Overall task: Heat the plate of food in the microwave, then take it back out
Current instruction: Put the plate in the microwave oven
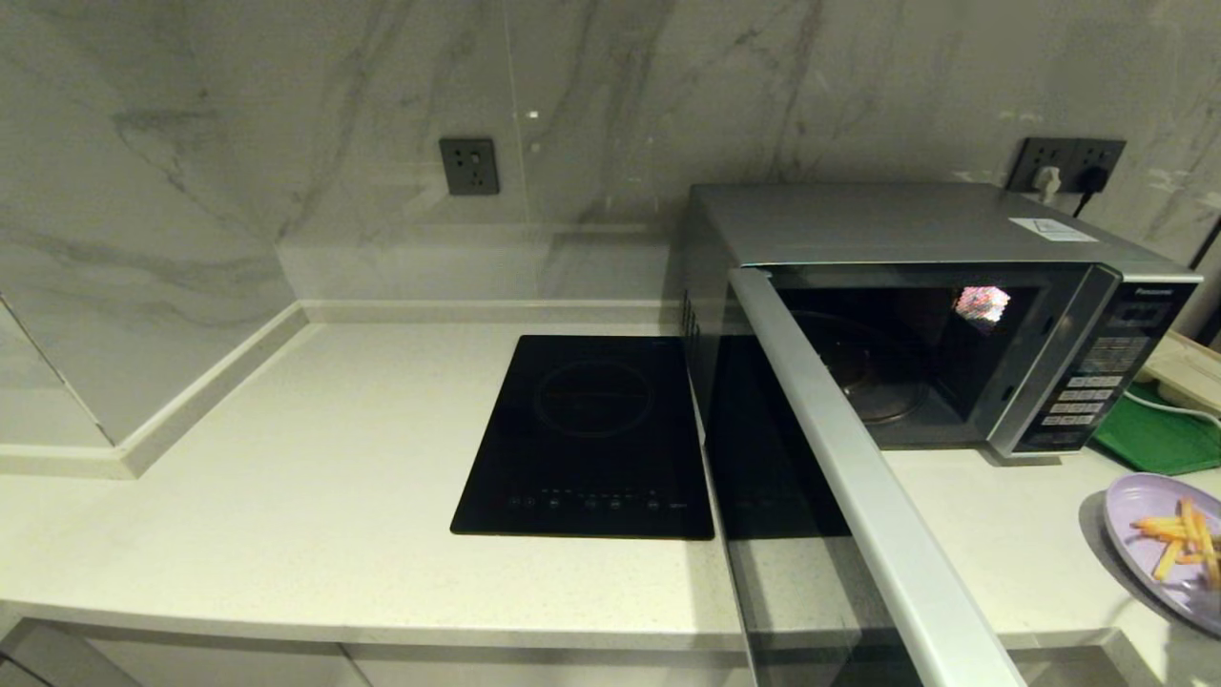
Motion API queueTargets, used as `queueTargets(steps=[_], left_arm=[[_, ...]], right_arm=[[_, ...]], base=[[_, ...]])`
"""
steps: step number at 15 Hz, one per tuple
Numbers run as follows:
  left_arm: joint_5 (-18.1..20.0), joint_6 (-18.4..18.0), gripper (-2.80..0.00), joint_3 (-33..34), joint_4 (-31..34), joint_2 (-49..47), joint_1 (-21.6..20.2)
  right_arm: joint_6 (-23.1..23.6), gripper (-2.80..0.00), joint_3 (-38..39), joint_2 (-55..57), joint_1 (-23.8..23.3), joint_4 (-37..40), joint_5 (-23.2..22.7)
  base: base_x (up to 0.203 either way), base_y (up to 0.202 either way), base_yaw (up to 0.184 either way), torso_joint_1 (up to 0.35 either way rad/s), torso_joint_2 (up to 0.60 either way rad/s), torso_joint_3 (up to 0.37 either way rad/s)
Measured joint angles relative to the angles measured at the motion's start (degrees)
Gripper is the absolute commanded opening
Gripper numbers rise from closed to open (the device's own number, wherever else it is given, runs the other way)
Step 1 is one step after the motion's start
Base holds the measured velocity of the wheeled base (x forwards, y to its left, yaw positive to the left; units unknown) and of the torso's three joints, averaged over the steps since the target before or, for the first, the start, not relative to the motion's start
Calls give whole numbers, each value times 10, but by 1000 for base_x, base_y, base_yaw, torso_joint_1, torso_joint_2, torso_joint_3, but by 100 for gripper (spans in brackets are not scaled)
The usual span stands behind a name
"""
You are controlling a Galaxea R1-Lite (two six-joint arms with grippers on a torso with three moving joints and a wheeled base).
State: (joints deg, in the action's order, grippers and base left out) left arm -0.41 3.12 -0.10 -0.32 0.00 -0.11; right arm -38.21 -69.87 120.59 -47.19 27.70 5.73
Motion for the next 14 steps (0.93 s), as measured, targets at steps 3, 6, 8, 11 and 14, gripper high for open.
queueTargets(steps=[3,6,8,11,14], left_arm=[[0,0,-280,0,0,0,0],[0,0,-280,0,0,0,0],[0,0,-280,0,0,0,0],[0,0,-280,0,0,0,1],[0,0,-280,0,0,0,0]], right_arm=[[0,-280,0,4,0,0,0],[0,-280,1,3,0,-13,1],[0,-280,1,1,0,-15,1],[0,-280,2,0,0,-14,1],[0,-280,1,-4,0,-13,0]], base=[[0,0,0,0,0,0],[0,0,0,0,0,0],[0,0,0,0,0,0],[0,0,0,0,0,0],[0,0,0,0,0,0]])
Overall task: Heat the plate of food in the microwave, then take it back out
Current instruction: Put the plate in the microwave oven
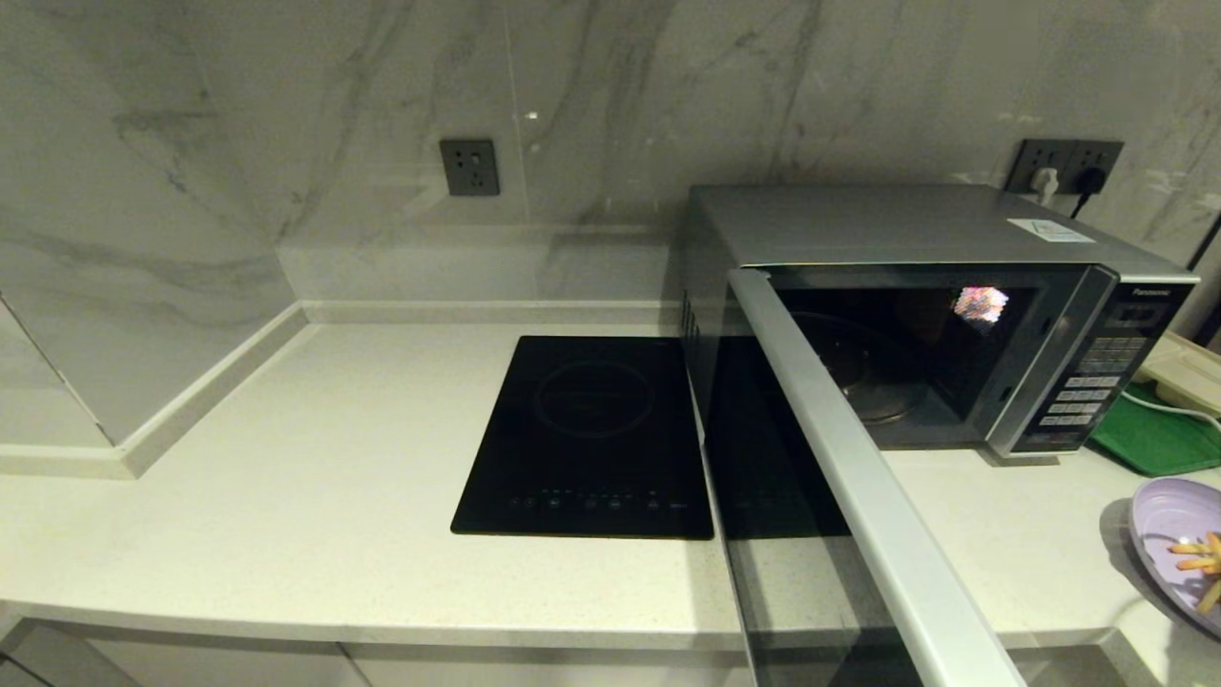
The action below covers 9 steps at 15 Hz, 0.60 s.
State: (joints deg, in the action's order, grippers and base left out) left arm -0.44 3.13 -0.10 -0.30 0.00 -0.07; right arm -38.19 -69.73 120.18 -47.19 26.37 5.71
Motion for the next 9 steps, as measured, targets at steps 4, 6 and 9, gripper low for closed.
queueTargets(steps=[4,6,9], left_arm=[[0,0,-280,0,0,0,0],[0,0,-280,0,0,0,0],[0,0,-280,0,0,0,0]], right_arm=[[9,-280,-1,-14,0,-2,-9],[24,-280,-1,-21,1,-2,-27],[26,-280,1,-29,1,-2,-33]], base=[[0,0,0,0,0,0],[0,0,0,0,0,0],[0,0,0,0,0,0]])
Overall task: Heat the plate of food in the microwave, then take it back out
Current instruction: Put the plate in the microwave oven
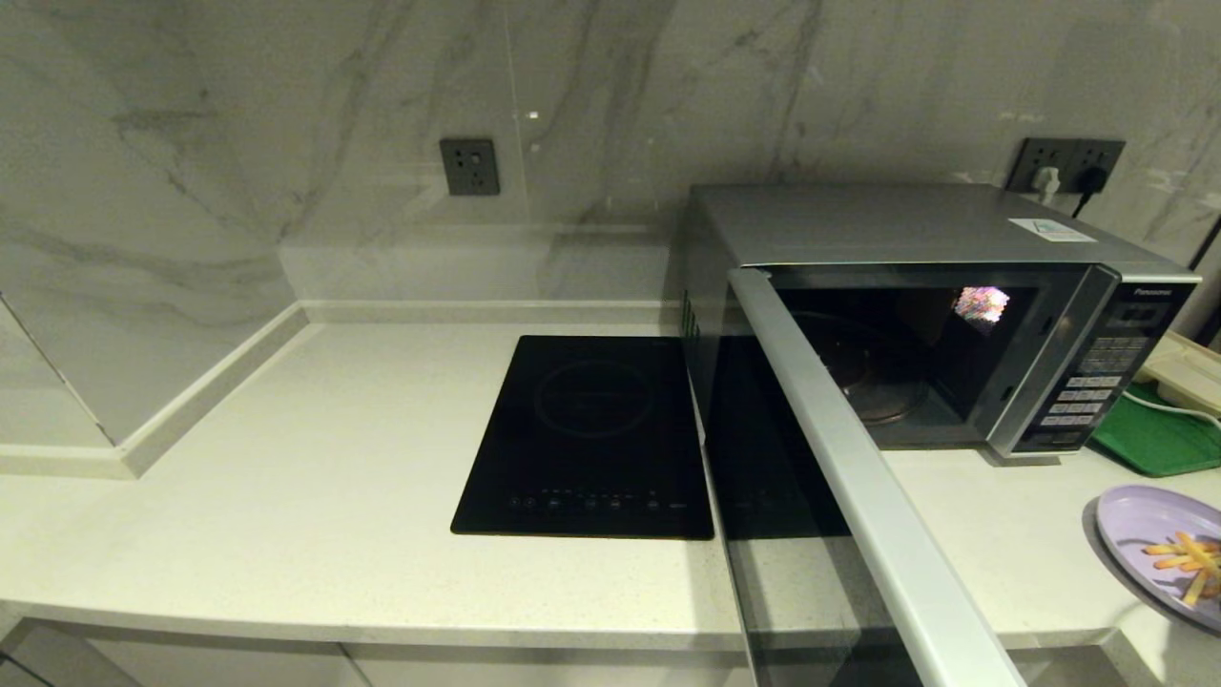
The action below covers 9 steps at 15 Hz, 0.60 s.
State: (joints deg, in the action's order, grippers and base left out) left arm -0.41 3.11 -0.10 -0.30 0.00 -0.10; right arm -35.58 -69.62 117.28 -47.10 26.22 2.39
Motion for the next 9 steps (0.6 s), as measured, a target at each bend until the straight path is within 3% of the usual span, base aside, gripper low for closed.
queueTargets(steps=[3,6,9], left_arm=[[0,0,-280,0,0,0,0],[0,0,-280,0,0,0,0],[0,0,-280,0,0,0,0]], right_arm=[[14,-280,2,-13,2,1,-31],[67,-280,13,-33,3,3,-91],[72,-280,19,-42,7,3,-109]], base=[[0,0,0,0,0,0],[0,0,0,0,0,0],[0,0,0,0,0,0]])
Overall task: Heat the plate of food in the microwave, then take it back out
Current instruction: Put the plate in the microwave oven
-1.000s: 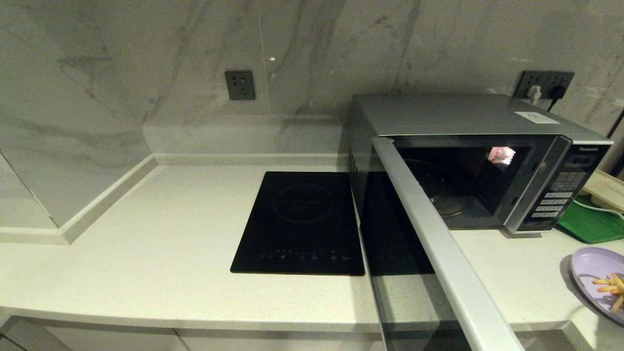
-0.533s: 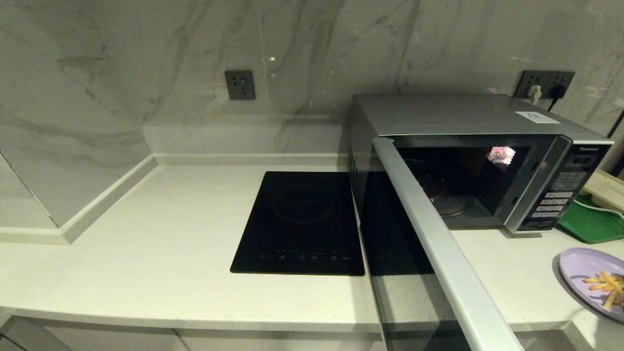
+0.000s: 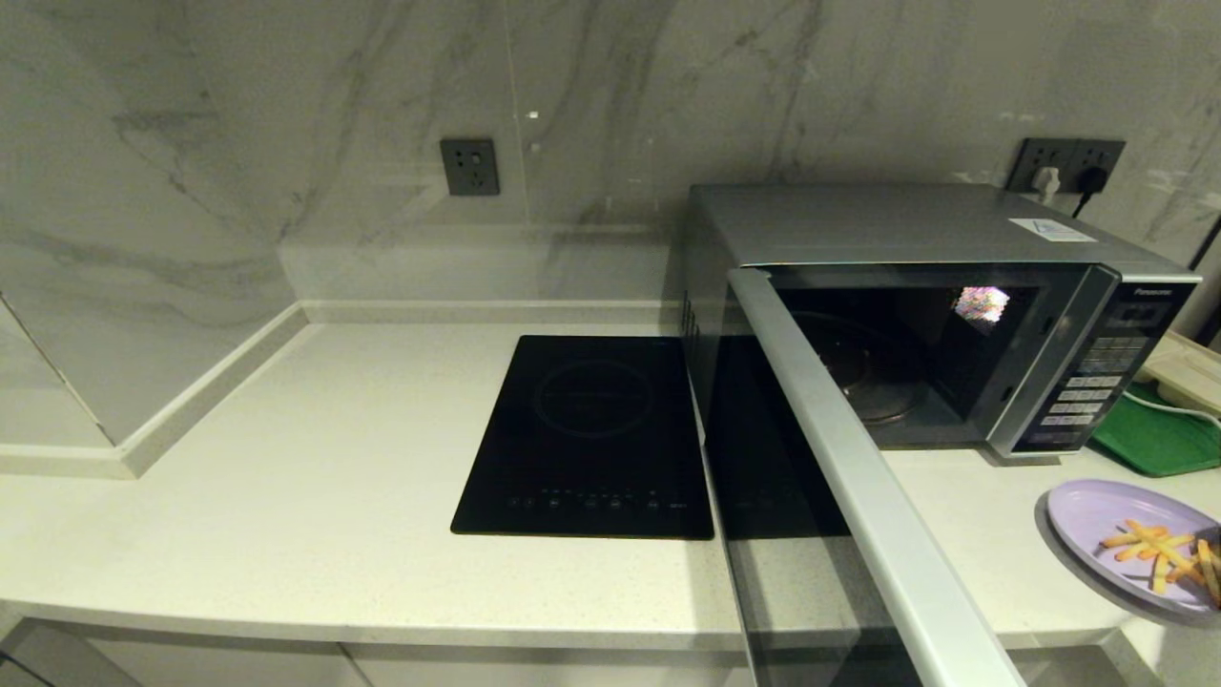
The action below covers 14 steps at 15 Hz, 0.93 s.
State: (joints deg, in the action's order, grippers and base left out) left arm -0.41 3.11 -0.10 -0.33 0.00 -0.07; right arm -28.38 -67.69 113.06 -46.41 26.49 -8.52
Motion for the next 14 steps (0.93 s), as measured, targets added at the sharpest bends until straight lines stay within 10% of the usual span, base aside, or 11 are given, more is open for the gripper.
queueTargets(steps=[14], left_arm=[[0,0,-280,0,0,0,0]], right_arm=[[77,-280,54,-57,7,0,-152]], base=[[0,0,0,0,0,0]])
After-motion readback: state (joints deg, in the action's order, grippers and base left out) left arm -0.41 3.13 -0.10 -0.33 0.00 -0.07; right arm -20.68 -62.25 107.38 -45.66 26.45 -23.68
